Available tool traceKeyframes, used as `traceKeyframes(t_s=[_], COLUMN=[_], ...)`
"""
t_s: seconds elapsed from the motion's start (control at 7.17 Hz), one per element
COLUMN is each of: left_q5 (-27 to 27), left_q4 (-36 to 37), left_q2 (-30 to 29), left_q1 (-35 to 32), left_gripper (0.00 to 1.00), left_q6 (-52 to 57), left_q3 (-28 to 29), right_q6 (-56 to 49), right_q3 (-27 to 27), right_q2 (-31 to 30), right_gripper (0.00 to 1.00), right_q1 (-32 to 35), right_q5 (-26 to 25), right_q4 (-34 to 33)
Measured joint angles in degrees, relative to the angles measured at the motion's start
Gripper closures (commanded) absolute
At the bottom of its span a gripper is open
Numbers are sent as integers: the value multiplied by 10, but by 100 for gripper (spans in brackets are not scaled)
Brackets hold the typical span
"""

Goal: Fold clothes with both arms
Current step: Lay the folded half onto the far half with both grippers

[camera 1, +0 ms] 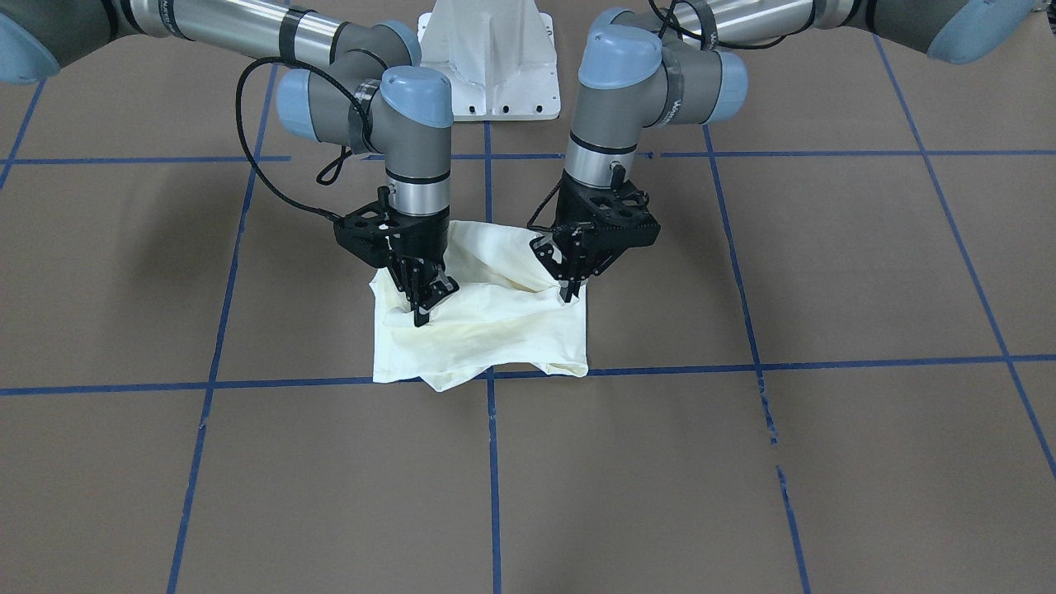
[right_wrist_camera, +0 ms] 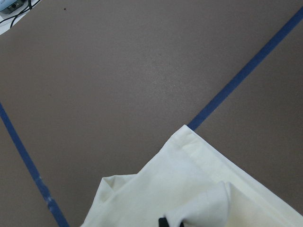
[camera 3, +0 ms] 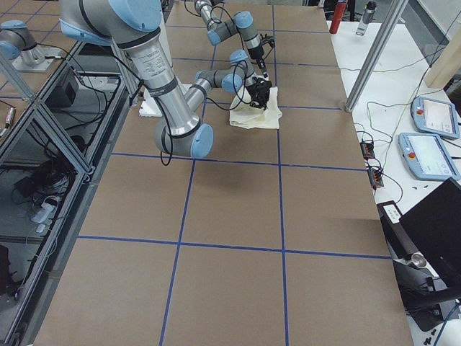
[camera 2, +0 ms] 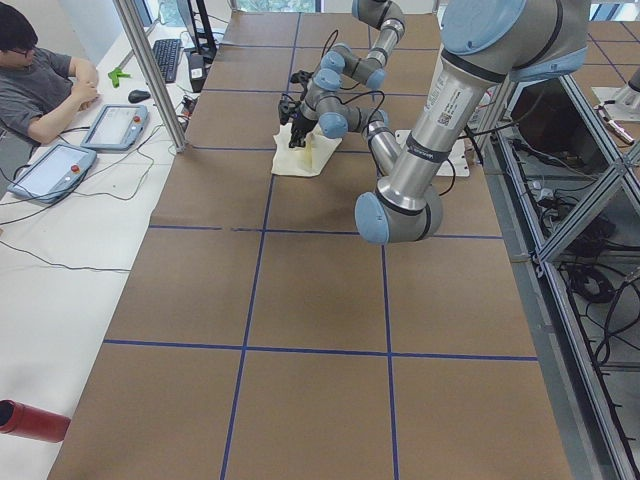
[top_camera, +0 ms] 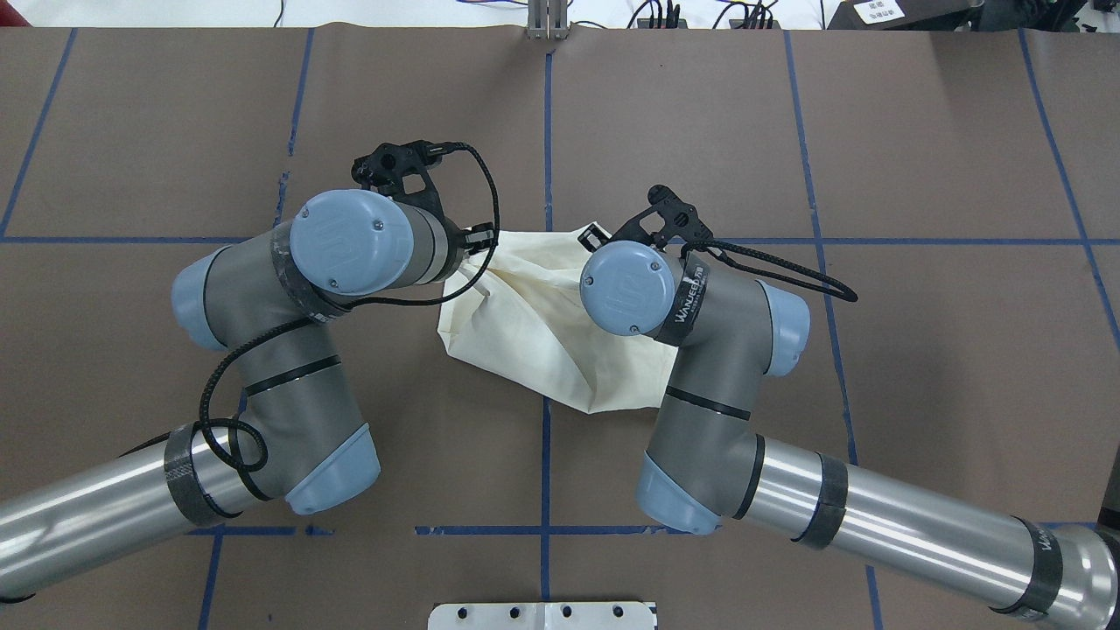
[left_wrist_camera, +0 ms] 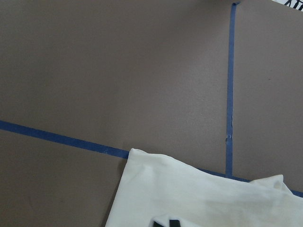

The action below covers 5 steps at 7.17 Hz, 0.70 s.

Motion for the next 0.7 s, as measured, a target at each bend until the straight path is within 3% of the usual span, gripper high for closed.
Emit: traceKeyframes(t_s=[0.28, 0.42, 0.56, 0.7], left_q5=[0, 0, 0, 0], left_q4=[0, 0, 0, 0], left_q2=[-2, -3, -5, -6], left_q1=[0, 0, 0, 1], left_gripper=[100, 100, 72, 1], left_q6=[0, 0, 0, 0], left_q3=[8, 13, 15, 16], right_q6=[-8, -11, -13, -21], right_q3=[-17, -25, -34, -41], right_q2=[11, 12, 13, 14], right_gripper=[100, 94, 8, 0], right_q1=[5, 10, 14, 16], right_q5=[4, 9, 11, 11], right_q4=[5, 12, 21, 28])
